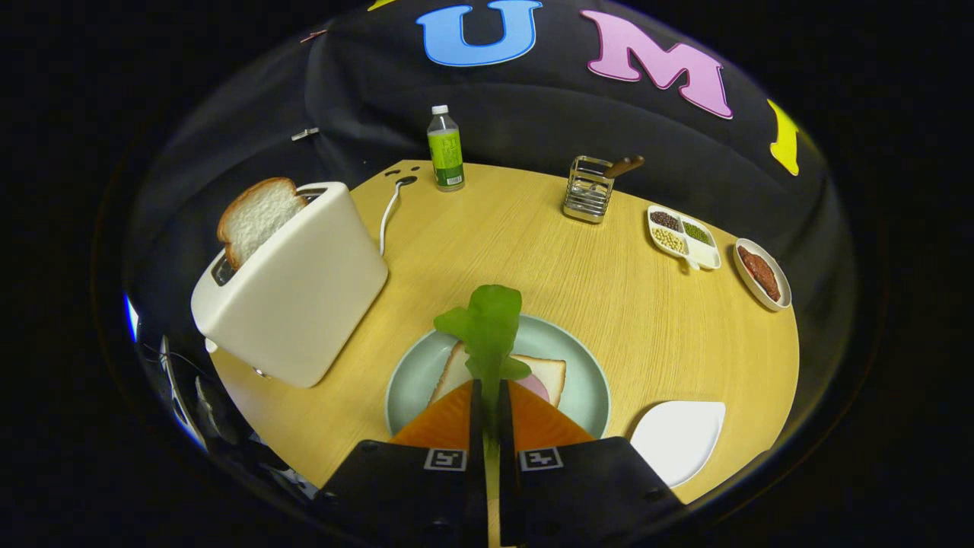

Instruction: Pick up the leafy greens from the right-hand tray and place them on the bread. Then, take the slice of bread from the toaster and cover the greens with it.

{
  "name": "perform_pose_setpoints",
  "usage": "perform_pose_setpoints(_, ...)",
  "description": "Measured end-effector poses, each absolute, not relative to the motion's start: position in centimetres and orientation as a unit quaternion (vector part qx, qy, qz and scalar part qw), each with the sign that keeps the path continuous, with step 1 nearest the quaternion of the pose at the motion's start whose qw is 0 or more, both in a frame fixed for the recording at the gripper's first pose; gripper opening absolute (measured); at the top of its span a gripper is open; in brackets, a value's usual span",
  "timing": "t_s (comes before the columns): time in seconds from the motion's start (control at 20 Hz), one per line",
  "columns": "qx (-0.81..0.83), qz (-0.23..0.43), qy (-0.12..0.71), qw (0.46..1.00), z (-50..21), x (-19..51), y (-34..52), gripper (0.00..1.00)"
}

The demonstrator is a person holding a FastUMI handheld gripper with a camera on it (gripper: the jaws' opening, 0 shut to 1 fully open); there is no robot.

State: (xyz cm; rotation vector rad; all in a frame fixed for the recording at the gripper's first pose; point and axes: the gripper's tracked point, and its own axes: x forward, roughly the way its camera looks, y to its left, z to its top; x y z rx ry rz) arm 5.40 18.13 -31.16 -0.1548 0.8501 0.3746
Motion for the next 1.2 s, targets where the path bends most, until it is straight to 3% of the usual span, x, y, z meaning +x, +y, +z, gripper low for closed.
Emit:
perform_pose_setpoints(0.2, -0.089, 0.169, 0.411, 0.891, -32.0, 5.6, 17.9, 0.22)
perform_pose_setpoints(0.4, -0.101, 0.166, 0.407, 0.893, -32.5, 6.0, 17.8, 0.4)
perform_pose_setpoints(0.5, -0.102, 0.162, 0.403, 0.895, -32.4, 5.9, 17.9, 0.61)
perform_pose_setpoints(0.65, -0.1, 0.163, 0.384, 0.903, -31.3, 6.2, 18.1, 1.0)
perform_pose_setpoints(1.2, -0.04, 0.197, 0.284, 0.938, -20.1, 6.8, 23.5, 0.98)
